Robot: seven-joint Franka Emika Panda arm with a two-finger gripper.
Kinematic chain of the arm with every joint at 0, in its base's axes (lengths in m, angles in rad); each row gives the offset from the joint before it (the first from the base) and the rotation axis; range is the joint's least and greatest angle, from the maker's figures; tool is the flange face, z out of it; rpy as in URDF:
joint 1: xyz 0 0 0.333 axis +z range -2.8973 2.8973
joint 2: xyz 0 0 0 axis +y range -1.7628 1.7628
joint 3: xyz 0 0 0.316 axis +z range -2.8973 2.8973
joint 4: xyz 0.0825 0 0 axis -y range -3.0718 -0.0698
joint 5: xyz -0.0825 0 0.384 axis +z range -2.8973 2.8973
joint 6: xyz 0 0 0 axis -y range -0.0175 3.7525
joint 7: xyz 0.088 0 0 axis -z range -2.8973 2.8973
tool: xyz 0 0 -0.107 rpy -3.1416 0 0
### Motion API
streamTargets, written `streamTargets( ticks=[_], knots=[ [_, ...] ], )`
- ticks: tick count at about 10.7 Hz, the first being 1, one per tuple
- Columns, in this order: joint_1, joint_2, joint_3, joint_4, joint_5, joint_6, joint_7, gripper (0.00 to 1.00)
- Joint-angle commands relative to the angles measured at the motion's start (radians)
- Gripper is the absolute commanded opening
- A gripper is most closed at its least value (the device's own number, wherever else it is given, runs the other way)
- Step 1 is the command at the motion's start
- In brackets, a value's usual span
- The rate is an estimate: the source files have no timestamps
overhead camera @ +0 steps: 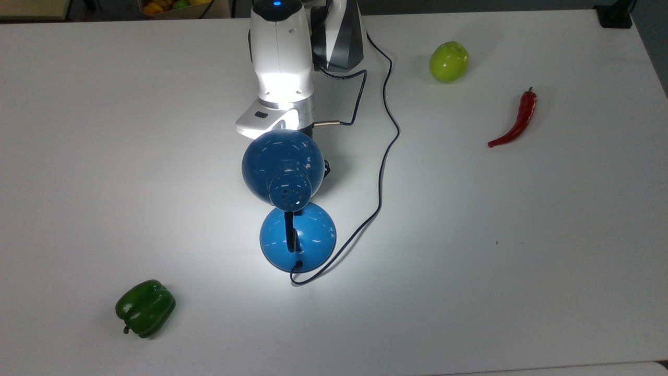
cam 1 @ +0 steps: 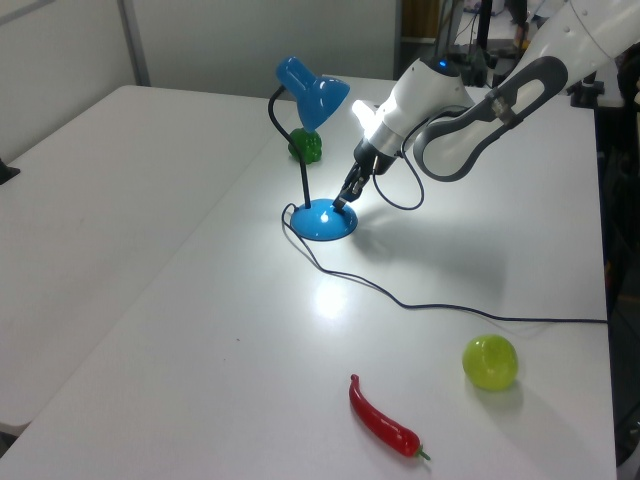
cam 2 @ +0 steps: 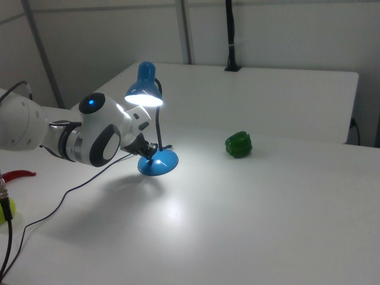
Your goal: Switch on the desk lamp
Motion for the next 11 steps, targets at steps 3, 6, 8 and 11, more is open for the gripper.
streamTargets(
  ticks=[3,6,8,11],
  knots=[
    [-0.003,-0.211,0.009,-0.096,-0.012,-0.372,0.023,0.0],
    [0.009,-0.281,0.009,-0.092,-0.011,-0.647,0.059,0.0],
    [0.024,-0.358,0.009,-0.065,-0.011,-0.881,0.133,0.4],
    [0.024,-0.436,0.001,0.041,-0.009,-1.178,0.184,1.0]
  ],
)
